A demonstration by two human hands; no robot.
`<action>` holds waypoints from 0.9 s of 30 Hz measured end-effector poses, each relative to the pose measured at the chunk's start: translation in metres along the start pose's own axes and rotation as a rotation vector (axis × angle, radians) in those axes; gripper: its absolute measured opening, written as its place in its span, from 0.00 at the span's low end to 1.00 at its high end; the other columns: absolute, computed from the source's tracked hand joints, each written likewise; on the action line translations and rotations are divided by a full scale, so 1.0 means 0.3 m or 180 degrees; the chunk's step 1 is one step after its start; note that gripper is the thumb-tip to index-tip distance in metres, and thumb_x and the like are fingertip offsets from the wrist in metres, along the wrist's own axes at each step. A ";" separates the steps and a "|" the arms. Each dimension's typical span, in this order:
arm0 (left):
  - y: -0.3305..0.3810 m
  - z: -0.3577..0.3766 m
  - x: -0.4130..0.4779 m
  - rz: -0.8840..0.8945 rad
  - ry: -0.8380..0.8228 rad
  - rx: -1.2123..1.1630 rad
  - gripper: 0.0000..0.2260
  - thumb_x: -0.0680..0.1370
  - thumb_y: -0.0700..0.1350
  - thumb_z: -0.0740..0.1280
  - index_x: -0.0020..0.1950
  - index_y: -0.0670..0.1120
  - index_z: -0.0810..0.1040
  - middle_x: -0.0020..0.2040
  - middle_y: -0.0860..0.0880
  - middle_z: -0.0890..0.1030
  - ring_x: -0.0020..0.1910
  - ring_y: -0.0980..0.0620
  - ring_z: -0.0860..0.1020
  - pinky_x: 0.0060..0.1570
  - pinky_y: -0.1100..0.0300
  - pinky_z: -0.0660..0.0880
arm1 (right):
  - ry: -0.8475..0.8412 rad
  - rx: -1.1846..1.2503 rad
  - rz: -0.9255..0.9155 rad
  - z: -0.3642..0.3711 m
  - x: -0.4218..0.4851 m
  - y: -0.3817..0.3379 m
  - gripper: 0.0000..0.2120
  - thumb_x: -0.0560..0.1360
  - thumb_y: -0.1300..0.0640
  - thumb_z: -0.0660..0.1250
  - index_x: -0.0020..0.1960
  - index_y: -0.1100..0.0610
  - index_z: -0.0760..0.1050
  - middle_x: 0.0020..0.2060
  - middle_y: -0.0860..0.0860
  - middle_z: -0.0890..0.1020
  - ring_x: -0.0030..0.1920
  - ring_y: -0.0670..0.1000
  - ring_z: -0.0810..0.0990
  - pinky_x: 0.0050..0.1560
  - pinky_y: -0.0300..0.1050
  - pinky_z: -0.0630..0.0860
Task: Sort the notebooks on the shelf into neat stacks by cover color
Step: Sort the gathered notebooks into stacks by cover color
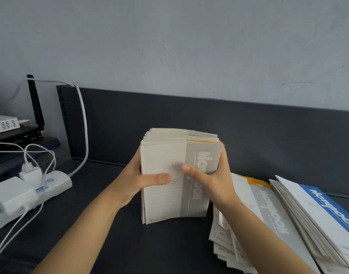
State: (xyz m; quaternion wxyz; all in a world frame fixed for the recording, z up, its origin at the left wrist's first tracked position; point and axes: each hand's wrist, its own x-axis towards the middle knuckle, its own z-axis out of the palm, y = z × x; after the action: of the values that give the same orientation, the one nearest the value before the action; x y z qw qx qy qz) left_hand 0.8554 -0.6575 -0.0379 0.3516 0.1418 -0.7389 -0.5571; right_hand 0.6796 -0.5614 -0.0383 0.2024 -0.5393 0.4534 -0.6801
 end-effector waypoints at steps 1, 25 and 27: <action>-0.001 0.000 0.000 0.0013 -0.0019 -0.0013 0.36 0.65 0.46 0.77 0.71 0.48 0.69 0.63 0.48 0.79 0.63 0.48 0.77 0.56 0.55 0.77 | 0.0066 -0.0058 -0.0025 -0.006 0.006 -0.004 0.45 0.59 0.49 0.79 0.70 0.47 0.61 0.59 0.47 0.78 0.59 0.47 0.78 0.54 0.44 0.78; -0.031 0.077 -0.015 -0.0296 0.0282 -0.0698 0.44 0.54 0.59 0.81 0.66 0.48 0.73 0.56 0.50 0.83 0.55 0.52 0.82 0.46 0.63 0.80 | -0.0487 0.0510 0.0850 -0.075 0.006 0.066 0.42 0.58 0.58 0.80 0.68 0.54 0.66 0.59 0.54 0.80 0.59 0.56 0.79 0.56 0.55 0.78; -0.056 0.107 0.003 -0.0191 0.0670 -0.1003 0.47 0.55 0.66 0.80 0.68 0.45 0.72 0.61 0.44 0.81 0.59 0.46 0.80 0.53 0.51 0.80 | -0.0566 0.0532 0.0865 -0.076 -0.001 0.065 0.37 0.59 0.58 0.79 0.65 0.57 0.69 0.56 0.55 0.81 0.57 0.56 0.81 0.53 0.52 0.79</action>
State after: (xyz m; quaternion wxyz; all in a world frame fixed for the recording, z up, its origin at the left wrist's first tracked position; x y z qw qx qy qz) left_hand 0.8299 -0.6405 -0.0573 0.4280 0.1645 -0.5970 -0.6582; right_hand 0.6546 -0.5619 -0.0549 0.3758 -0.5124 0.4444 -0.6314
